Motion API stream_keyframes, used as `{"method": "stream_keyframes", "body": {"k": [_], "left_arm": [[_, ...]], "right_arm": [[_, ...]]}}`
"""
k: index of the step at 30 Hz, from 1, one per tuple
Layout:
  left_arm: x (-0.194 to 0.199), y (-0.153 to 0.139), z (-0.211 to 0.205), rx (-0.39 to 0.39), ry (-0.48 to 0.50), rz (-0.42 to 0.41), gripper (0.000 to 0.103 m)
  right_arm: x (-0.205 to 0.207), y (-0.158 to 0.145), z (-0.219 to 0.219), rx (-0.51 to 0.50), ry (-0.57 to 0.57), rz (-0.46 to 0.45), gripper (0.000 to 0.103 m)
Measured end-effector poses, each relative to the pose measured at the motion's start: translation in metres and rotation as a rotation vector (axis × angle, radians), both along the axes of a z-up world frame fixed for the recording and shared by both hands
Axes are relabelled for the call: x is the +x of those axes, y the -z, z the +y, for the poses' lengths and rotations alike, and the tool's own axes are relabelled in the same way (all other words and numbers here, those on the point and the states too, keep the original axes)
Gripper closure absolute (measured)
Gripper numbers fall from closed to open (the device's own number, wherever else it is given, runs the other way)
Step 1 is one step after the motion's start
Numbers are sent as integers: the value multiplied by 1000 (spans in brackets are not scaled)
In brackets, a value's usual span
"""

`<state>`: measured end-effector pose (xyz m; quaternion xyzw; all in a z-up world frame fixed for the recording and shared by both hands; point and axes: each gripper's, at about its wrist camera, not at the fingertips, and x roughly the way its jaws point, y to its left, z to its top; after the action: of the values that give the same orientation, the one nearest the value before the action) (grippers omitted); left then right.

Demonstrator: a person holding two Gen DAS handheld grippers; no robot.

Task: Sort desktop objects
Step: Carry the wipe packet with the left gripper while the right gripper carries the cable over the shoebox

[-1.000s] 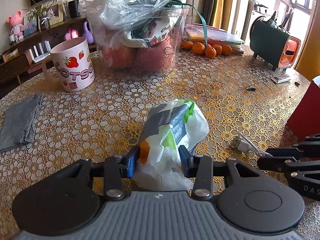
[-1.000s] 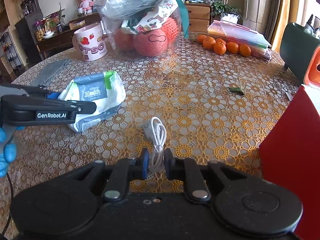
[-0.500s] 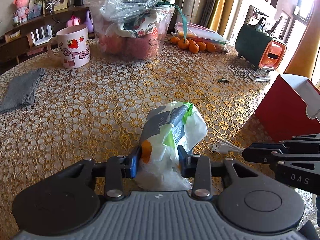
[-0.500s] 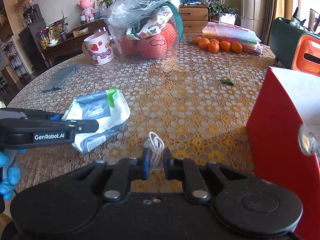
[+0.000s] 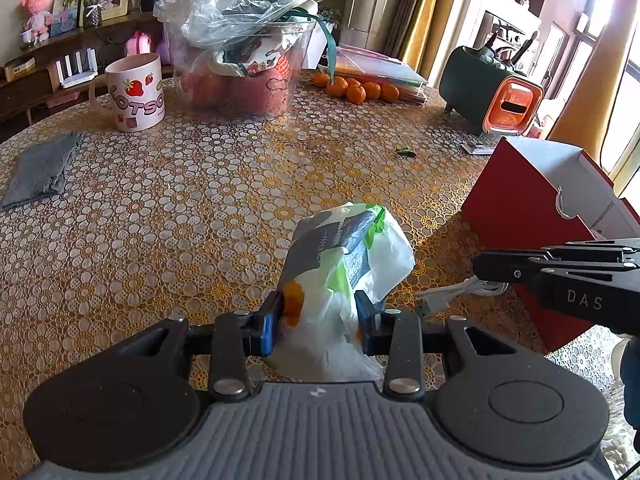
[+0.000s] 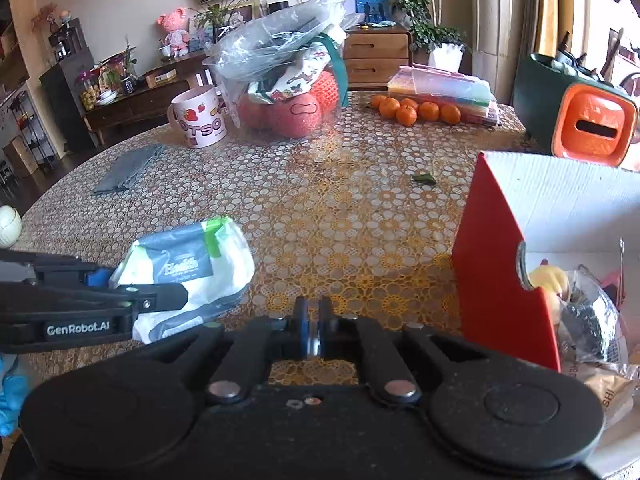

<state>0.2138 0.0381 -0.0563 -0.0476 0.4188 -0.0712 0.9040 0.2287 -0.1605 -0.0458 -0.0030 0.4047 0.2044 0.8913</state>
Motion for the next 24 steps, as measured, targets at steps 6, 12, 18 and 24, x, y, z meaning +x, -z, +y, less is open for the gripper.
{"method": "stream_keyframes", "body": {"k": [6, 12, 18, 24], "left_arm": [[-9, -10, -7, 5, 25, -6, 67], [-16, -28, -22, 2, 53, -19, 67], [-17, -50, -48, 14, 98, -46, 67], [-17, -70, -85, 30, 157, -79, 67]], "right_arm": [[-9, -18, -13, 33, 5, -36, 99], [-17, -40, -31, 60, 7, -79, 99], [-21, -64, -57, 80, 28, -136, 99], [-26, -87, -96, 97, 78, -195, 99]]}}
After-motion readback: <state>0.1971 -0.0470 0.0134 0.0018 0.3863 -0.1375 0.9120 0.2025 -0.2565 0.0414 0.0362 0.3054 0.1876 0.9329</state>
